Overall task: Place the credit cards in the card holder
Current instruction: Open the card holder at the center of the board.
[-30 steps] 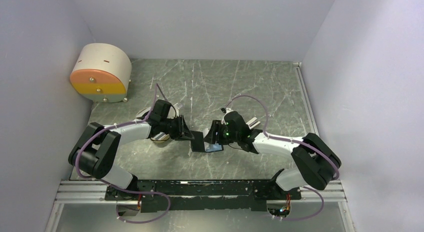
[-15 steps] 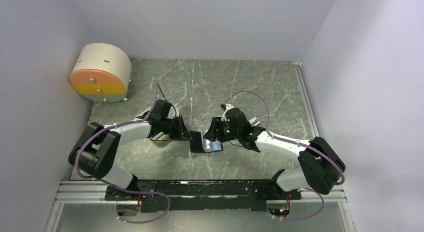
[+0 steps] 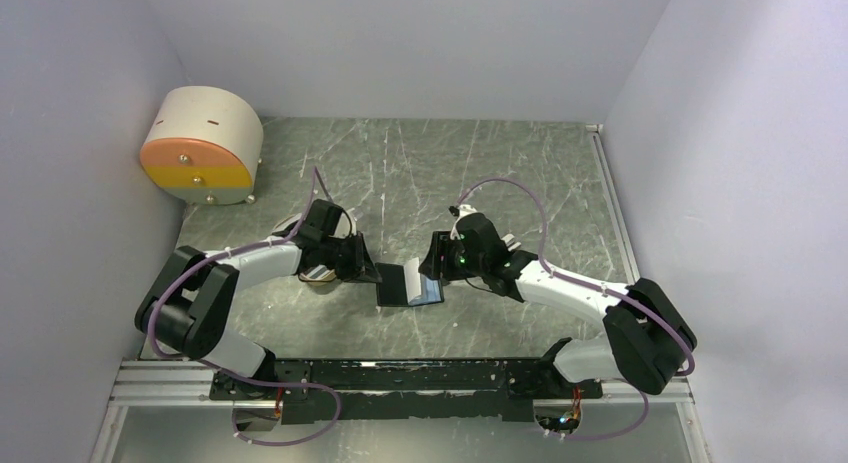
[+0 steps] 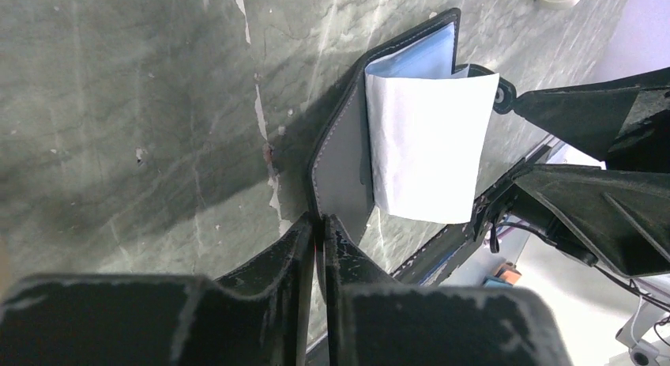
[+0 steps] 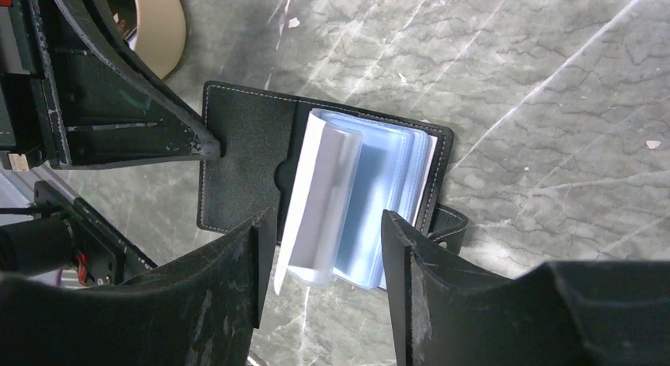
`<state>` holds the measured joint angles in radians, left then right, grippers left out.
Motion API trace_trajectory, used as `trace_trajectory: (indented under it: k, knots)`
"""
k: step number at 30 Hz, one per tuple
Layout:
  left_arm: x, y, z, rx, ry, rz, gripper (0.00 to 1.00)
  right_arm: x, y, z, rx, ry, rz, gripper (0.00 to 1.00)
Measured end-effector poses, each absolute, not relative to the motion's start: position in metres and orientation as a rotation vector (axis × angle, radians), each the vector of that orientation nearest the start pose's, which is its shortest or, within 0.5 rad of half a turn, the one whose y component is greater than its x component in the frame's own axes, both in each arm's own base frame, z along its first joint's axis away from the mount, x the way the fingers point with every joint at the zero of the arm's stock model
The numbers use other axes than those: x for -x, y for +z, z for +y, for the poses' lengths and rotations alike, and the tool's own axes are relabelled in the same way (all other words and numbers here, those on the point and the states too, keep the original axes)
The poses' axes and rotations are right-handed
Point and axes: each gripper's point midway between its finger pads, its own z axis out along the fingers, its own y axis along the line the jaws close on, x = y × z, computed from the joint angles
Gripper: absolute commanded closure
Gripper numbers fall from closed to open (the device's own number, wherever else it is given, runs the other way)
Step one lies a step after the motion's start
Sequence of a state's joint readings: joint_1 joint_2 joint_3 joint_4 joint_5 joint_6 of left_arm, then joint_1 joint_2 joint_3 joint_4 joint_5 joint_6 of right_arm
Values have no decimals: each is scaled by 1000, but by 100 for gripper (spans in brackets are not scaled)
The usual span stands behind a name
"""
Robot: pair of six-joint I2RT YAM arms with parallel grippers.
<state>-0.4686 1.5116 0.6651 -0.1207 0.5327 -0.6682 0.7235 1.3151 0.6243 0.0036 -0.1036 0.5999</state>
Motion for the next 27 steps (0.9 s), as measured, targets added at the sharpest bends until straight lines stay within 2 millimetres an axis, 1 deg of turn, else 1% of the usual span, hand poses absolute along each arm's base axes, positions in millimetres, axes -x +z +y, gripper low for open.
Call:
trace_trajectory:
  k: [4, 8, 11, 12, 15, 17, 20, 24, 27]
  knots:
    - [-223, 46, -236, 40, -1073, 2705, 73, -233, 78, 265, 213, 811, 2372, 45]
    - [-226, 55, -238, 28, -1085, 2672, 71, -232, 78, 267, 215, 829, 2377, 44]
    - [-228, 58, -239, 24, -1089, 2662, 70, -231, 79, 270, 208, 853, 2377, 38]
    - [-228, 59, -239, 24, -1089, 2661, 71, -232, 80, 271, 202, 859, 2374, 35]
    - [-228, 58, -239, 26, -1088, 2664, 85, -233, 80, 273, 185, 867, 2373, 31]
    - [-228, 56, -238, 34, -1078, 2670, 89, -233, 76, 273, 170, 873, 2378, 28]
    - [-229, 49, -235, 50, -1043, 2691, 91, -229, 63, 272, 143, 881, 2409, 25]
    - [-228, 45, -233, 61, -1023, 2705, 91, -223, 48, 275, 111, 917, 2449, 25]
    - [-229, 45, -233, 61, -1024, 2703, 91, -220, 42, 281, 94, 970, 2461, 27]
